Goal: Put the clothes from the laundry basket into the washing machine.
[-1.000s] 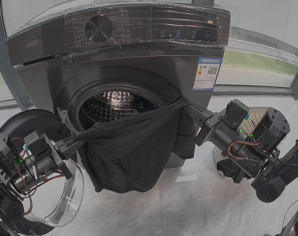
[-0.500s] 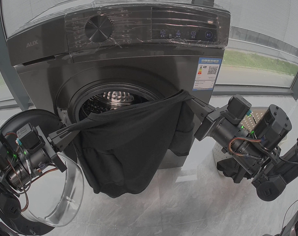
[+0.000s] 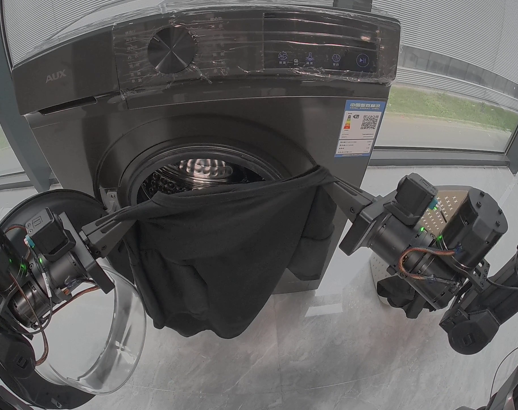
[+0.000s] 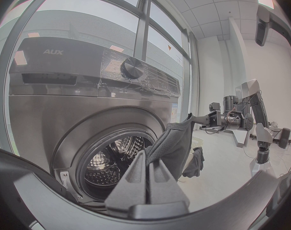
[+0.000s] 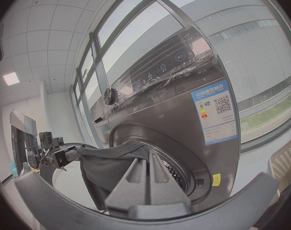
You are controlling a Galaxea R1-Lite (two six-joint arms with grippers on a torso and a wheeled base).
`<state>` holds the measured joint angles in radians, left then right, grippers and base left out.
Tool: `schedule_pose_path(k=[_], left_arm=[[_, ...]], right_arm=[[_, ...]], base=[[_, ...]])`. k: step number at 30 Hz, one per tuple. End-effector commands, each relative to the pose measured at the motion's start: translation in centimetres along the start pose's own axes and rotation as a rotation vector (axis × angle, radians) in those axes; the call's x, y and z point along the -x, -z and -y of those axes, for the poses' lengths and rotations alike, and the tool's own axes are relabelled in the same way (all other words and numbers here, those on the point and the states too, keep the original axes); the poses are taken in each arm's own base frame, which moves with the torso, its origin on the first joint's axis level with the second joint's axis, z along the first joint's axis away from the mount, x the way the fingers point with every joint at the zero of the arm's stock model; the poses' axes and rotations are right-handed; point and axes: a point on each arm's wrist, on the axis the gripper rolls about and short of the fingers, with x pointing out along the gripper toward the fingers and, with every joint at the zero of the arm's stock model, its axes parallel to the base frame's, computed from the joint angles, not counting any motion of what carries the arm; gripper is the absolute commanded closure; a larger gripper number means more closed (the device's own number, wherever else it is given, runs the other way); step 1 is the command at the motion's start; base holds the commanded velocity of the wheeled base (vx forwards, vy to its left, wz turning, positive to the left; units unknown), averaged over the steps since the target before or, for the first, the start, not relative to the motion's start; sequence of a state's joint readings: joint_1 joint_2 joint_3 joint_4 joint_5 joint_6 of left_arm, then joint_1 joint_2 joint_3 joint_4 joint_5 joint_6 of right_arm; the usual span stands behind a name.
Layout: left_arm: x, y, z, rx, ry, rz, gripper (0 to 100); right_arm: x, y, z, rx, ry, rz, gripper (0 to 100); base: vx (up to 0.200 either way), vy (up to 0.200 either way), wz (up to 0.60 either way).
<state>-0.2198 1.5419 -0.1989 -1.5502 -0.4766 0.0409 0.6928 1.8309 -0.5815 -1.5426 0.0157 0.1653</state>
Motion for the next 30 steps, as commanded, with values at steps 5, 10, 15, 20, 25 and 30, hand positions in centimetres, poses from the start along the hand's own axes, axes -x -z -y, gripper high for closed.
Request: schedule_pose_path(k=[5,10,15,20,25,30], left_arm=[[-1.2,0.3,-0.4,0.004,0.003,0.001,100],[-1.6,0.6,-0.6,0.008,-0.003,-0.006,100],[-1.6,0.6,-0.5,0.011,0.002,-0.01,100],[-1.6,0.5,-0.5,0.008,0.0,-0.004,100],[-2.2,0.2,-0.2,0.006,0.016,0.014,100],[-3.3,0.0,-0.1,0.006,-0.001,0.031,100]], right_arm=[[1.0,0.9,0.3,0.003,0.01,-0.053,100],[1.2,1.1,0.5,0.003,0.018,-0.063,100],[1.2,1.1,0.5,0.004,0.018,-0.066,100],[1.3,1.1,0.5,0.005,0.02,-0.067,100],[1.6,1.4,0.4,0.002,0.023,-0.084,0],[5.2,4.4,0.6,0.009,0.025,-0.277,0]], base=[[0.0,0.0,0.0],[0.0,0.0,0.0],[0.0,0.0,0.0],[0.0,0.0,0.0],[0.0,0.0,0.0],[0.0,0.0,0.0]])
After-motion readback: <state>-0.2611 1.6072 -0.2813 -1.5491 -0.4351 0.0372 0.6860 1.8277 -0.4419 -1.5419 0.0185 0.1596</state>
